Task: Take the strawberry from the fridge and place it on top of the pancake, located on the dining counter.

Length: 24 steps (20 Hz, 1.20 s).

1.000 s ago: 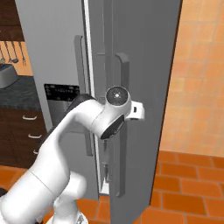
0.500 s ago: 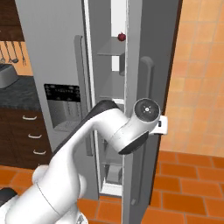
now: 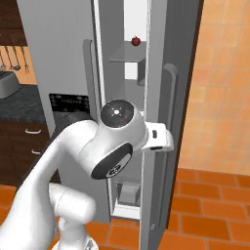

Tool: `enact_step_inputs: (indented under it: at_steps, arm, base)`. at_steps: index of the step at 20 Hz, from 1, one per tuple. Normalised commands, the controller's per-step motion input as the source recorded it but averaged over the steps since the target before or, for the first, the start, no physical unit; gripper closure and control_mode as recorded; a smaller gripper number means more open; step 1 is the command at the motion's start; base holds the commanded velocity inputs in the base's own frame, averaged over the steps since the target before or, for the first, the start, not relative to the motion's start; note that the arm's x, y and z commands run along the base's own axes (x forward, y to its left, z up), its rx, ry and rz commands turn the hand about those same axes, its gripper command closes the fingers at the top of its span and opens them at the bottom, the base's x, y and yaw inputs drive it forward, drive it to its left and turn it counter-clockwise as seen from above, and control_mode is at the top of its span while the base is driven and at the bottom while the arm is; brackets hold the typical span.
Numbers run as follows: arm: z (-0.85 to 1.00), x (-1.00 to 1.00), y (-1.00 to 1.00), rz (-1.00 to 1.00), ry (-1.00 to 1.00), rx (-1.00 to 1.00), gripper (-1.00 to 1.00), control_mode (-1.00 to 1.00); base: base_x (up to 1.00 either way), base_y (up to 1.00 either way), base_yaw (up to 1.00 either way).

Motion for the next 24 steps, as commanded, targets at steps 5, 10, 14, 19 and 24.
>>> enact_step_inputs:
  at_steps: [5,10,14,19,24]
  arm:
    - [0.01,-0.06,1.0,-0.05,0.29,-0.6,-1.0,-1.0]
    - [-0.4,0.82,1.0,-0.04,0.06,-0.32,-1.0,-1.0]
    - [-0.37,0.81,0.55,0.0,0.11,-0.3,-1.0,-1.0]
    - [-0.47,0.95,-0.03,0.0,0.13,-0.27,-1.0,-1.0]
    - [-0.46,0.98,-0.3,0.0,0.19,-0.16,-1.0,-1.0]
  base:
    - [0.0,0.0,0.0]
    - [0.0,0.0,0.0]
    - [0.0,0.0,0.0]
    - [0.0,0.0,0.0]
    - [0.0,0.0,0.0]
